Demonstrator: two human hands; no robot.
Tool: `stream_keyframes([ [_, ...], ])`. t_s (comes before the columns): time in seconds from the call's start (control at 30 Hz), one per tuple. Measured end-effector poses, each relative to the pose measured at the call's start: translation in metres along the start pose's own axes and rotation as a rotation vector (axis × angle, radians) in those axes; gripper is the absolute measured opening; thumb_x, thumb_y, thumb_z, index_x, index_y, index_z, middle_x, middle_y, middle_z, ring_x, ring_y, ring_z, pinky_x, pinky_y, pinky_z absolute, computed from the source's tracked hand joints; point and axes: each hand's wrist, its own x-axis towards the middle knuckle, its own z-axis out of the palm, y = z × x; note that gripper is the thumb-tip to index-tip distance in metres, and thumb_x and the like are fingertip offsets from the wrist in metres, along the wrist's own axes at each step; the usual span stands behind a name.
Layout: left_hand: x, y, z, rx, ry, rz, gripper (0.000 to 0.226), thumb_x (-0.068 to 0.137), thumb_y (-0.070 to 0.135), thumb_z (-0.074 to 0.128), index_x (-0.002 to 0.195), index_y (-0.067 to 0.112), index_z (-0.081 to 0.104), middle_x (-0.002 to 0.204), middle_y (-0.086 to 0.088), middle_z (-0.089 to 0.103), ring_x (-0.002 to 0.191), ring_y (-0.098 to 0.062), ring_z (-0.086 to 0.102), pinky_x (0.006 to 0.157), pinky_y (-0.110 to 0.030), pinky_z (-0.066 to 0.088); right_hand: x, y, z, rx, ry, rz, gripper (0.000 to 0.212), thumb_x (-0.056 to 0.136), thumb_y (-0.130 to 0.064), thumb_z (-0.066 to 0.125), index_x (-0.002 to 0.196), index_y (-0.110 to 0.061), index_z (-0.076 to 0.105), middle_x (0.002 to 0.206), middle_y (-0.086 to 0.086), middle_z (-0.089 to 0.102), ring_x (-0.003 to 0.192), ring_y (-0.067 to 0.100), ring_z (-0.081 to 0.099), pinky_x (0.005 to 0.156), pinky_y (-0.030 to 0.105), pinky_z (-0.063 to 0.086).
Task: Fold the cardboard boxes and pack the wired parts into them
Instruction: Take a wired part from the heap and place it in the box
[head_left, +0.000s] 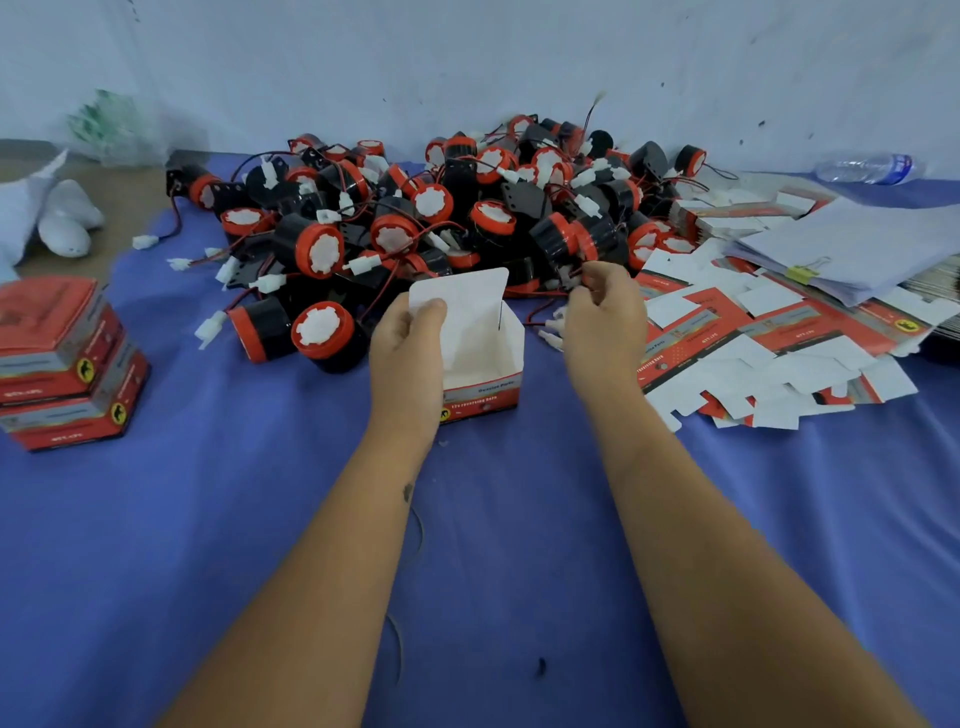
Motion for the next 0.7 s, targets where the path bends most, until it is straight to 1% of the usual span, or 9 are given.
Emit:
stream_keyframes([
  [0.07,0.002,-0.001,0.001,-0.010,0.002,-0.028,0.023,0.098,0.022,0.048,0.081,0.028,0.063,0.075,0.013,0.066,0.071,-0.003,0.062,0.060,-0.020,0.048,0.021,0.007,-0.002,-0.072,-0.036,0.013,0.040,0.093,-0.010,0.049,0.133,-0.014,0.051,0.127,0.002,0.054,0.098,0.017,0.061,0.074,0.021,0.053],
  [0.1,0.003,-0.001,0.001,-0.013,-0.001,-0.041,0.024,0.099,0.022,0.047,0.083,0.027,0.063,0.075,0.014,0.067,0.069,-0.002,0.063,0.057,-0.018,0.049,0.030,0.011,-0.002,-0.135,-0.070,0.030,0.046,0.093,-0.011,0.051,0.139,-0.013,0.045,0.135,0.005,0.049,0.107,0.019,0.059,0.083,0.020,0.052],
  [0.13,0.003,-0.001,0.001,-0.018,-0.001,-0.051,0.024,0.100,0.023,0.046,0.084,0.026,0.064,0.074,0.014,0.068,0.068,0.000,0.063,0.055,-0.016,0.049,0.038,0.016,-0.002,-0.230,-0.104,0.052,0.055,0.092,-0.012,0.053,0.145,-0.012,0.038,0.145,0.007,0.042,0.124,0.024,0.049,0.100,0.027,0.046],
  [0.2,0.004,-0.002,0.002,-0.031,-0.003,-0.066,0.024,0.100,0.023,0.046,0.086,0.026,0.065,0.074,0.015,0.069,0.066,0.001,0.064,0.054,-0.015,0.049,0.047,0.025,-0.001,-0.397,-0.152,0.101,0.071,0.090,-0.014,0.056,0.152,-0.011,0.023,0.156,0.010,0.027,0.143,0.032,0.022,0.117,0.040,0.025],
  [0.27,0.005,-0.003,0.001,-0.044,-0.005,-0.077,0.024,0.100,0.023,0.046,0.086,0.026,0.065,0.074,0.014,0.069,0.066,0.001,0.065,0.054,-0.016,0.050,0.052,0.031,0.001,-0.449,-0.153,0.134,0.075,0.089,-0.018,0.060,0.153,-0.008,0.020,0.155,0.012,0.025,0.142,0.034,0.023,0.113,0.042,0.028],
  [0.37,0.007,-0.004,0.001,-0.052,-0.003,-0.080,0.025,0.099,0.023,0.047,0.084,0.027,0.066,0.076,0.013,0.069,0.068,-0.001,0.065,0.054,-0.016,0.049,0.057,0.034,0.004,-0.456,-0.108,0.138,0.073,0.088,-0.031,0.067,0.145,-0.005,0.031,0.147,0.014,0.028,0.130,0.033,0.040,0.098,0.037,0.041],
  [0.5,0.008,-0.006,0.001,-0.056,0.002,-0.073,0.027,0.098,0.022,0.047,0.082,0.028,0.067,0.076,0.014,0.069,0.068,0.000,0.065,0.054,-0.016,0.049,0.055,0.035,0.005,-0.434,-0.055,0.118,0.059,0.084,-0.031,0.071,0.131,-0.011,0.043,0.134,0.012,0.041,0.115,0.030,0.050,0.081,0.031,0.038],
  [0.6,0.009,-0.007,0.001,-0.058,0.001,-0.072,0.027,0.099,0.022,0.046,0.080,0.028,0.066,0.074,0.014,0.068,0.066,0.001,0.064,0.053,-0.016,0.048,0.047,0.033,0.000,-0.263,0.011,0.101,0.051,0.076,-0.027,0.075,0.117,-0.021,0.044,0.117,0.001,0.054,0.102,0.020,0.054,0.077,0.031,0.044],
  [0.7,0.009,-0.006,0.001,-0.061,0.002,-0.075,0.024,0.099,0.023,0.047,0.081,0.025,0.064,0.074,0.014,0.067,0.065,0.000,0.064,0.053,-0.016,0.049,0.036,0.026,-0.004,-0.162,0.059,0.090,0.051,0.070,-0.029,0.075,0.111,-0.026,0.045,0.111,-0.003,0.059,0.099,0.017,0.059,0.080,0.033,0.053],
])
